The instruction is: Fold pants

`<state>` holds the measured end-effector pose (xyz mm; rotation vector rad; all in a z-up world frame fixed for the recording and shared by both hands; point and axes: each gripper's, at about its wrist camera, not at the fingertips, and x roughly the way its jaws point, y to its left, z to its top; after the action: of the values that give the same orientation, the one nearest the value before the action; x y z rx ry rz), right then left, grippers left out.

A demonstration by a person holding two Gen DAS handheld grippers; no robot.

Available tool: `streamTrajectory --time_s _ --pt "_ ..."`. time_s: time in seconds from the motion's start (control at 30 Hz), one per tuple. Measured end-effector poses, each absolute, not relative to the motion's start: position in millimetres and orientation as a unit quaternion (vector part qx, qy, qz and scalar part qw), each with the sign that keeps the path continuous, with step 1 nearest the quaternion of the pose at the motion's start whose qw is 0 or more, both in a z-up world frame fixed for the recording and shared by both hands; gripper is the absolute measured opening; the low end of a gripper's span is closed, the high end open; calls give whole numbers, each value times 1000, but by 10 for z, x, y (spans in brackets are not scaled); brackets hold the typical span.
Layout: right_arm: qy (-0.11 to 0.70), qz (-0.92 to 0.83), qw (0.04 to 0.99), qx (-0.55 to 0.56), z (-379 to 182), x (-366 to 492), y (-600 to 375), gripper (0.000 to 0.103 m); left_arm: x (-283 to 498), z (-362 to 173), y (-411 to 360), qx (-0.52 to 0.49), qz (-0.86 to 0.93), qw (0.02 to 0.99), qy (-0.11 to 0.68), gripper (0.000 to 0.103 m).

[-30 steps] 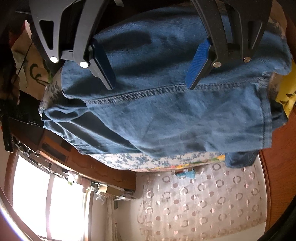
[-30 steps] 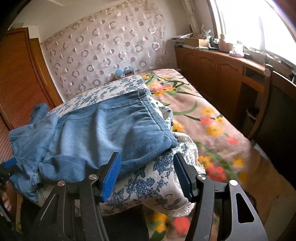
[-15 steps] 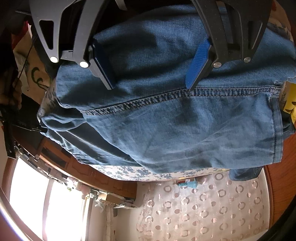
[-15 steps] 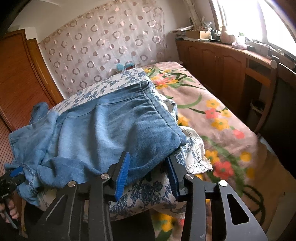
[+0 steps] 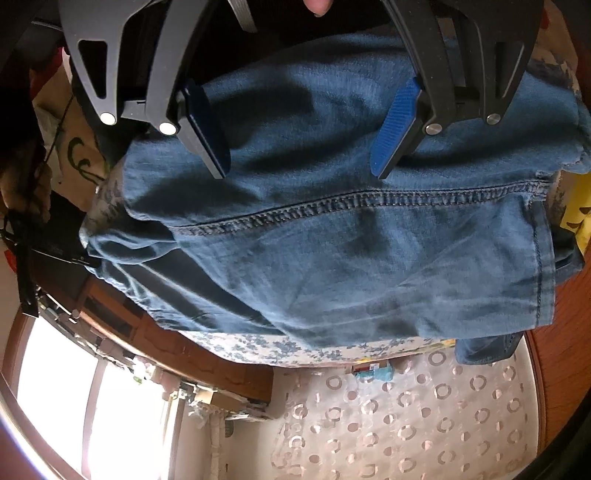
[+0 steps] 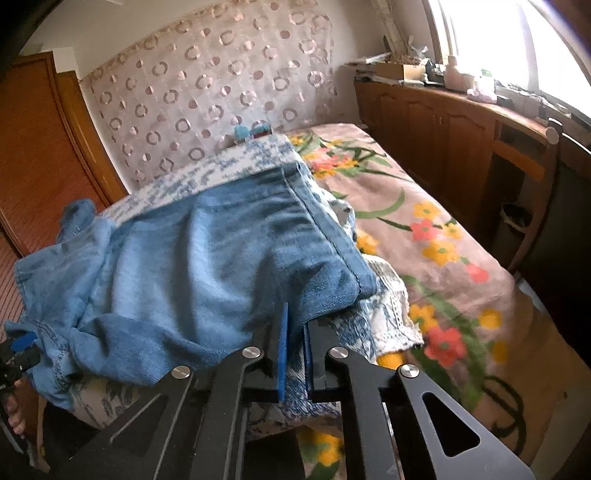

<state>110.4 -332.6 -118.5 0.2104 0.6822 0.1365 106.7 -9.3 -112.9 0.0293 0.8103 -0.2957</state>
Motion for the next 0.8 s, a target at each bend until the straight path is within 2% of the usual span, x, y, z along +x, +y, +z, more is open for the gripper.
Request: streamTrajectory --time_s 0.33,0.53,0.8 --pt "261 144 953 59 -491 963 -2876 3 963 -663 86 23 -122 928 351 79" --pt "211 219 952 23 -21 855 -2305 2 845 -344 349 21 -99 944 312 79" --pt "141 345 927 -29 665 537 -1373 2 713 -225 704 13 -69 954 290 79"
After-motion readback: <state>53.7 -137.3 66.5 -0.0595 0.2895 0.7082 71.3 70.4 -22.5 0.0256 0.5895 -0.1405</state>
